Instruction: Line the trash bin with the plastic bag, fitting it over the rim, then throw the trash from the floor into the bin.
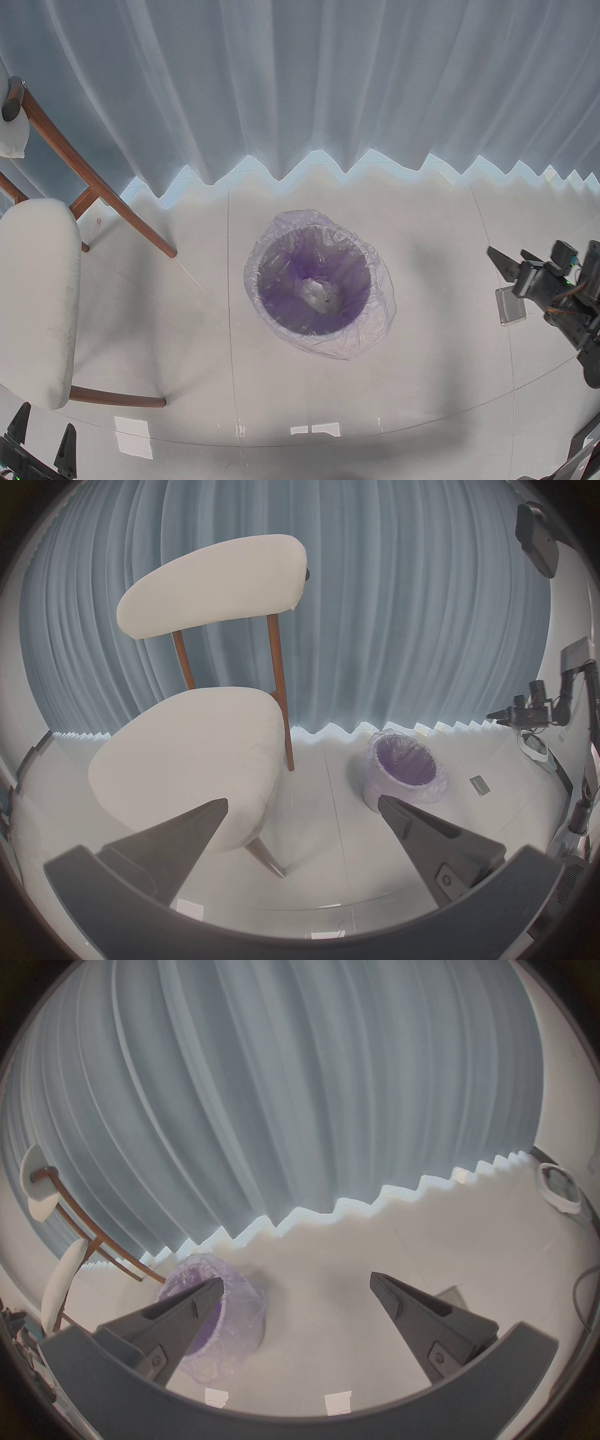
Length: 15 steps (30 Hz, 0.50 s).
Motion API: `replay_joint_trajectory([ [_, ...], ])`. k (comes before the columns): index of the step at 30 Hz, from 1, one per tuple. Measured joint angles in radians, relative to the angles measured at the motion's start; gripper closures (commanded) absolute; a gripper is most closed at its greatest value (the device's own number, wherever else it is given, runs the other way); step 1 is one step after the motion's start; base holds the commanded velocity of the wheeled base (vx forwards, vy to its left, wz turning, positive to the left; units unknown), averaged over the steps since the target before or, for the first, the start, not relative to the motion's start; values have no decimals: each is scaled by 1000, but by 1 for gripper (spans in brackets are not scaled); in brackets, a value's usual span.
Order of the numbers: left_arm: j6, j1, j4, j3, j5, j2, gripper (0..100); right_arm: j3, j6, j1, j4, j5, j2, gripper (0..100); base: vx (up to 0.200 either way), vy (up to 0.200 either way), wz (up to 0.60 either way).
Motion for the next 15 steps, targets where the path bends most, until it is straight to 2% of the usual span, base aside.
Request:
replay_joint_trajectory([
  [5,-1,0,0,0,0,0,0,109,-15,-76,144,16,-251,0,0,0,0],
  [6,-1,0,0,0,0,0,0,159,-44,-111,307,40,-449,0,0,0,0],
  [12,-1,0,0,0,0,0,0,186,-69,-128,428,62,-583,0,0,0,0],
  [15,-2,0,0,0,0,0,0,214,-98,-146,563,100,-739,0,0,0,0],
])
